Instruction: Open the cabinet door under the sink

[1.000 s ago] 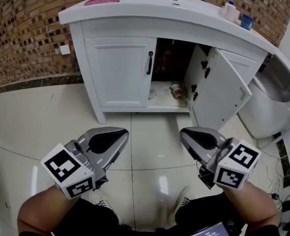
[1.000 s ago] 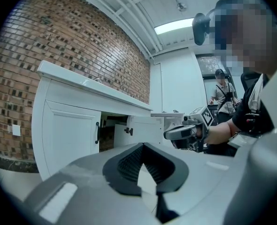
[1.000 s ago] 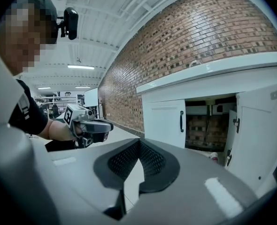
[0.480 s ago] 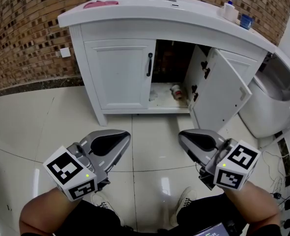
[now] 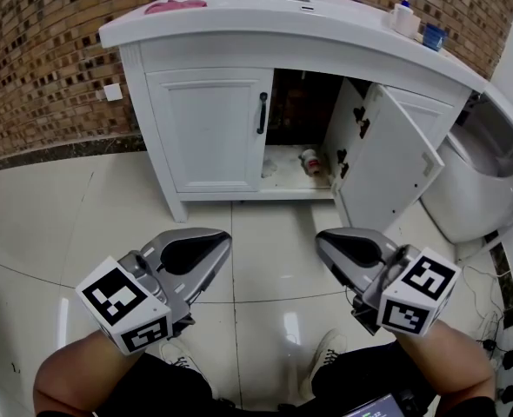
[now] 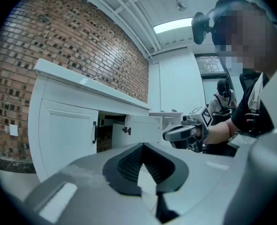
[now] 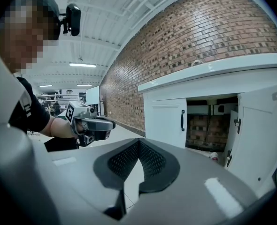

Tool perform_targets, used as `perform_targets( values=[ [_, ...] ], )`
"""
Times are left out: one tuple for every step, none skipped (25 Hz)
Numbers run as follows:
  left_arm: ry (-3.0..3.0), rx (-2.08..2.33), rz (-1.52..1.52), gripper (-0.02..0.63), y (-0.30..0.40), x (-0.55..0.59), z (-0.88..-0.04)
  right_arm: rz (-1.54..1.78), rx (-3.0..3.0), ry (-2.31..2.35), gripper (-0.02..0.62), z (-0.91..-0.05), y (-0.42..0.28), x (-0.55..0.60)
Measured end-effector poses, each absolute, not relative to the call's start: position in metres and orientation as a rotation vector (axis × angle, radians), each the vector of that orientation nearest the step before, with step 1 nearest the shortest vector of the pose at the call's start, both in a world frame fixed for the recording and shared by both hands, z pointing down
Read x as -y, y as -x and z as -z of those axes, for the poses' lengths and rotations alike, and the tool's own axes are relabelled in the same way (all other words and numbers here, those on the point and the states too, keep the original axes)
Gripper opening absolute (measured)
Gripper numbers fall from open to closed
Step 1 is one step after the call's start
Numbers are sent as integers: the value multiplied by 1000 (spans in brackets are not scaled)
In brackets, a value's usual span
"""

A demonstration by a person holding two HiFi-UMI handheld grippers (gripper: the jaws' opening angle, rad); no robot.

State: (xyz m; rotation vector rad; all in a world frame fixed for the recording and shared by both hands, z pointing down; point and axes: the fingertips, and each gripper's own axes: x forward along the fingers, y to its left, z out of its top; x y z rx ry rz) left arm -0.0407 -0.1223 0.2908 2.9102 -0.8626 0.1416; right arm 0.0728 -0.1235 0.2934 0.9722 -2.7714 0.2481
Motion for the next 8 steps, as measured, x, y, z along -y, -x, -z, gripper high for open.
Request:
perform_targets(
  values=[
    [-2910,863,-141,6,41,122,-291,-248,2772,-971,6,-294,-73,124],
    [-2911,864,-141,6,41,122,-291,-248,2772,-970,6,-294,-73,124],
    [-2911,864,-142,6,41,122,-291,-248,2772,-970,6,-294,-73,124],
    [-2911,865,-142,6,41,122,-291,-249,2771,-969,6,-294,-73,124],
    [-2910,866,-143,6,41,122,-291,-250,2769,-968,6,-295,-73,124],
    [-2909,866,-144,6,41,122,-291,-251,2767,-966,6,-295,-73,124],
    [-2908,867,-145,6,41,122,-291,-252,2765,-965,6,-296,-73,124],
    [-2907,867,-145,6,42,122,-291,-253,2763,-963,6,-296,-72,124]
  ],
)
